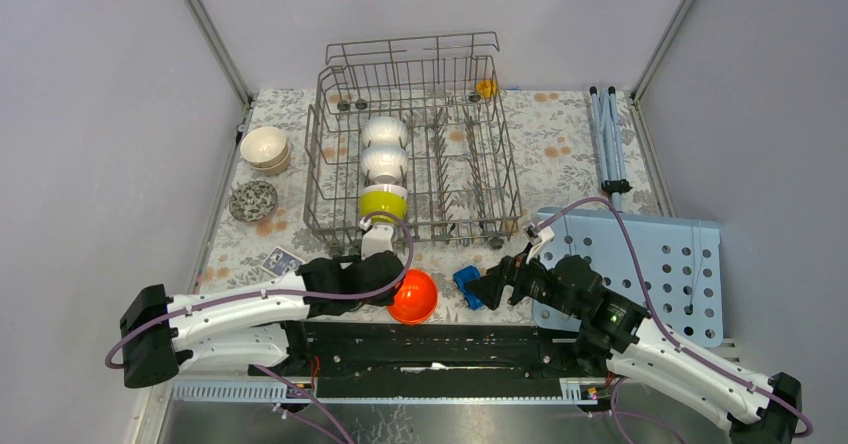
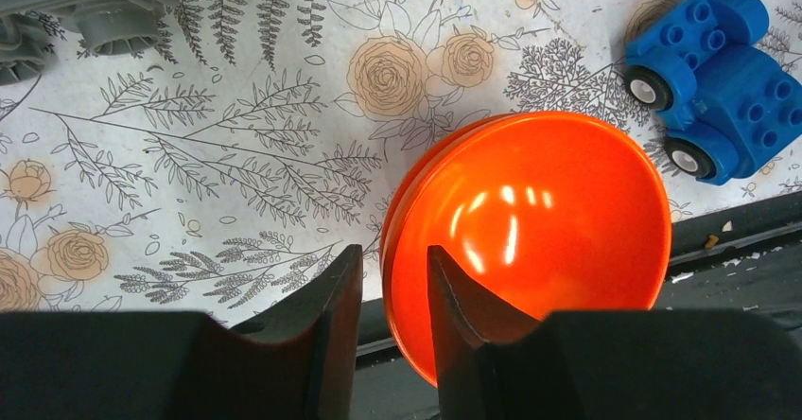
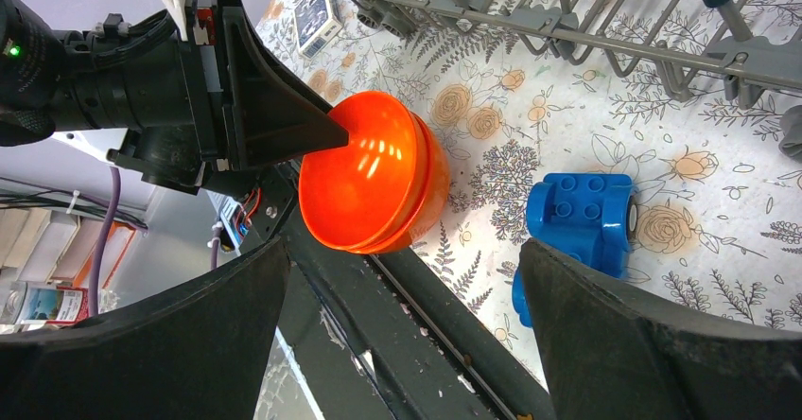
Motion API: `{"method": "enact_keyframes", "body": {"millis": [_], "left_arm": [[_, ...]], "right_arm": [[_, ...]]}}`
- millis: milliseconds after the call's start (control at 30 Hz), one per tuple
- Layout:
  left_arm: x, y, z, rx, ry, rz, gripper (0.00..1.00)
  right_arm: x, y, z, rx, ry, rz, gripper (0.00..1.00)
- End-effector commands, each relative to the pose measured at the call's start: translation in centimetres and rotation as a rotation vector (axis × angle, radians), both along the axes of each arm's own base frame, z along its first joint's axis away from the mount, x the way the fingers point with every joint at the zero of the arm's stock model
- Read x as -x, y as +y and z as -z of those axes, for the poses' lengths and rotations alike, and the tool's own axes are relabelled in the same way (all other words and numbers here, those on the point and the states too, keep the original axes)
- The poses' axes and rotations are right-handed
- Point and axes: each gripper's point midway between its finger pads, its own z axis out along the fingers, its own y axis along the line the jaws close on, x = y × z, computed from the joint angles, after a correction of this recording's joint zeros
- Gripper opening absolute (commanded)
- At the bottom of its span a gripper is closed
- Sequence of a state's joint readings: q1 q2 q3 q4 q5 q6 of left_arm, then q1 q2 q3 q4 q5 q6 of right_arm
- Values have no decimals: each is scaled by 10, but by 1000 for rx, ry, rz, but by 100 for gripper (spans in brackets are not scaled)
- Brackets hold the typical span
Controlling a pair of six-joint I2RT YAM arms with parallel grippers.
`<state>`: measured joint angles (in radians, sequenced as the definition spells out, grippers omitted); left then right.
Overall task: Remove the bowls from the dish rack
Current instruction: Place the bowl with the bowl.
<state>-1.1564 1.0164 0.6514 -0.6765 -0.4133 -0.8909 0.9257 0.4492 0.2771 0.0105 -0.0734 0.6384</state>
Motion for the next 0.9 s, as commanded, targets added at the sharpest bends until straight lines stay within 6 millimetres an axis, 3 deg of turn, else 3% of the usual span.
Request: {"method": "enact_keyframes", "body": {"millis": [0, 167, 300, 567, 867], "left_arm": [[-3, -8, -9, 60, -15, -7, 38], [-3, -6, -20, 78, -24, -17, 48], [-5, -1, -27, 81, -46, -34, 47], [-5, 4, -15, 62, -40, -53, 23], [-5, 3, -12, 61, -37, -51, 15]], "right_arm": [[2, 2, -6, -23, -11, -14, 98], [2, 2, -6, -22, -13, -13, 98], [2, 2, -6, -21, -13, -11, 98], [2, 2, -2, -22, -2, -10, 98], [3, 1, 1, -28, 6, -8, 98]]}}
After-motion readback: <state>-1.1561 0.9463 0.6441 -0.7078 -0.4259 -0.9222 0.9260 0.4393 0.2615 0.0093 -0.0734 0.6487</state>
